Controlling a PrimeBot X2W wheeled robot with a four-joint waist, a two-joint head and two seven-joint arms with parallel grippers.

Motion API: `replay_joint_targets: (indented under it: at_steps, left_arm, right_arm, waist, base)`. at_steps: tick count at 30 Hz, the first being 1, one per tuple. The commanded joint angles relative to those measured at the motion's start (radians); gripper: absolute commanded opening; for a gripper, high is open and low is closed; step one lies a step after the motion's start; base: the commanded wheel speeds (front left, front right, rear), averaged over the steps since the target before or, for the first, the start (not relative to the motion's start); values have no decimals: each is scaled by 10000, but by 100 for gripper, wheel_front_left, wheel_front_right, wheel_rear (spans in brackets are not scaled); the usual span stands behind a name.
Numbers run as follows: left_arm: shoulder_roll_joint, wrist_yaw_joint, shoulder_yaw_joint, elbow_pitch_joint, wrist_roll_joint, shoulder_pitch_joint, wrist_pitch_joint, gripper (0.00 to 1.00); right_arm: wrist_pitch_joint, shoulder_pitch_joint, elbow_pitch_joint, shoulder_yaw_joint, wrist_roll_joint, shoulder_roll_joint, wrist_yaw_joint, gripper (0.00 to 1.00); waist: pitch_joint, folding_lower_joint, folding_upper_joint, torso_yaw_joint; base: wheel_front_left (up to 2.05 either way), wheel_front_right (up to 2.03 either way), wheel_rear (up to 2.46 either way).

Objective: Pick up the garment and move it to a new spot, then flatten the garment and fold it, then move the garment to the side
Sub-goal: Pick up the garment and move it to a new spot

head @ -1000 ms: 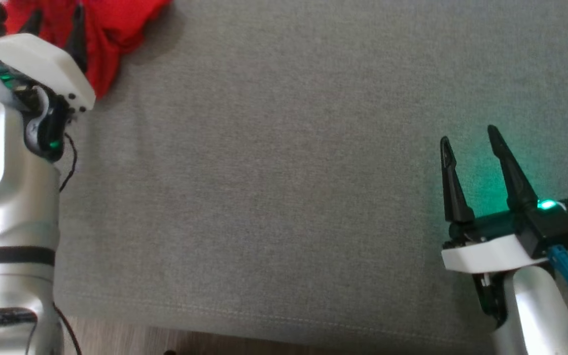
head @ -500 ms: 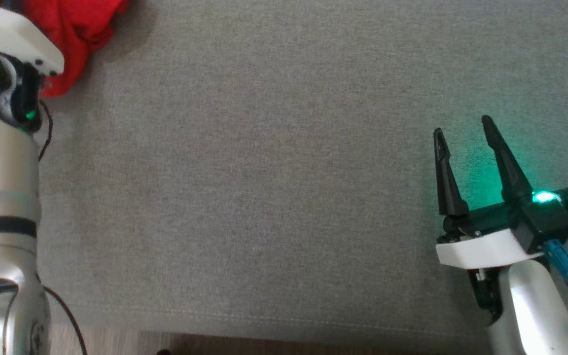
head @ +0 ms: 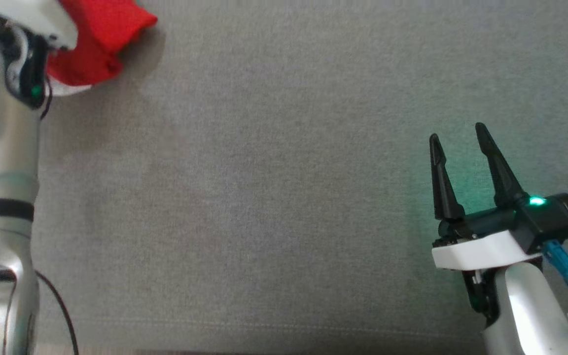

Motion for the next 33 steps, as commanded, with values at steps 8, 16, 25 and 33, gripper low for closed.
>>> replay_joint_targets:
  at_steps: [8, 16, 25, 33]
  left_arm:
    - [370, -65, -2416, -2727, -880, -886, 1138, 0]
    - [557, -67, -4125, -5506, -2476, -1060, 2091, 0]
    - [619, -13, -4558, -7210, -4052, 660, 2252, 0]
    - [944, 644, -4436, -6817, -4912, 4006, 1493, 0]
  right_arm:
    - [-93, 238, -84, -5, 659, -41, 75, 100]
    - [-93, 467, -183, -767, 959, -41, 75, 100]
    - [-93, 557, -312, -1434, 1030, -41, 75, 100]
    - [-93, 563, -375, -1444, 1130, -41, 75, 100]
  waist:
    - [-1652, 0, 0, -1133]
    - [-2113, 0, 0, -2309]
    - [-1795, 0, 0, -2921]
    - [-1581, 0, 0, -2712]
  base:
    - [0, 0, 0]
    - [0, 0, 0]
    - [0, 0, 0]
    - [0, 0, 0]
